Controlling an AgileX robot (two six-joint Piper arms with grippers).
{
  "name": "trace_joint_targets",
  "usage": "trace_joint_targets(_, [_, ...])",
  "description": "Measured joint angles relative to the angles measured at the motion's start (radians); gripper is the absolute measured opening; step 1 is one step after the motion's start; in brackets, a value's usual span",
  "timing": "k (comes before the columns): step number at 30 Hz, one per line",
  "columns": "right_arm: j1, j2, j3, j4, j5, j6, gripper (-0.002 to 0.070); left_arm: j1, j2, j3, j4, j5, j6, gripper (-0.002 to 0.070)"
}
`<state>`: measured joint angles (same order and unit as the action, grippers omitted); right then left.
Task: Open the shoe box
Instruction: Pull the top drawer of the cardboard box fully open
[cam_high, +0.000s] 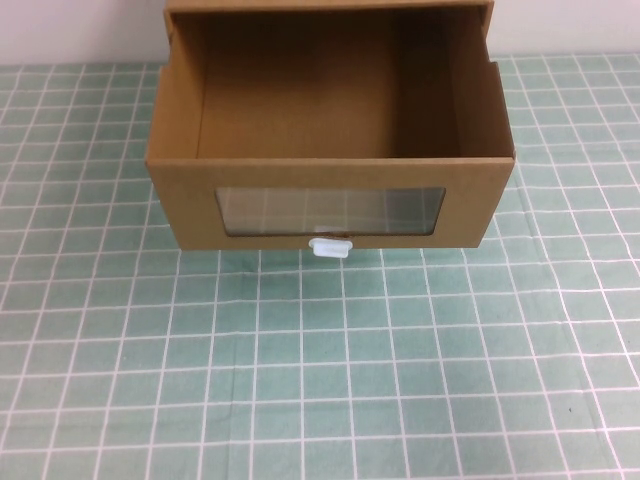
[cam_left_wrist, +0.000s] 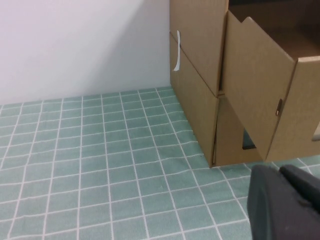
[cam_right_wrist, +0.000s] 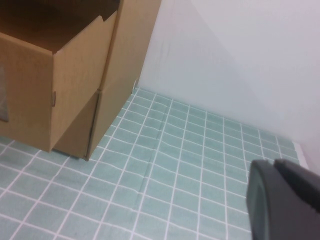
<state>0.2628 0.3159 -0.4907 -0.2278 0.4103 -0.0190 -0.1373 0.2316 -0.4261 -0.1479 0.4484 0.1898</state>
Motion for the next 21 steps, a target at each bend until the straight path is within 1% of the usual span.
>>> trace_joint_targets(5, [0.000,0.000,0.000,0.000,0.000,0.000,-0.0013,0.000,0.000,0.002,0.000,0.002,0.000,-0.0005])
trace_joint_targets(8, [0.000,0.000,0.000,0.000,0.000,0.000,-0.0013,0.000,-0.041,0.036,0.014,0.002,0.000,-0.0005])
trace_joint_targets(13, [0.000,0.000,0.000,0.000,0.000,0.000,-0.0013,0.000,-0.168,0.206,0.037,-0.039,0.000,-0.0005])
trace_joint_targets(17, [0.000,0.000,0.000,0.000,-0.002,0.000,-0.0013,0.000,-0.239,0.398,0.040,-0.127,0.000,-0.0005])
trace_joint_targets(21, [0.000,-0.001,0.000,0.000,-0.002,0.000,-0.0013,0.000,-0.240,0.452,0.040,-0.062,0.000,-0.0005])
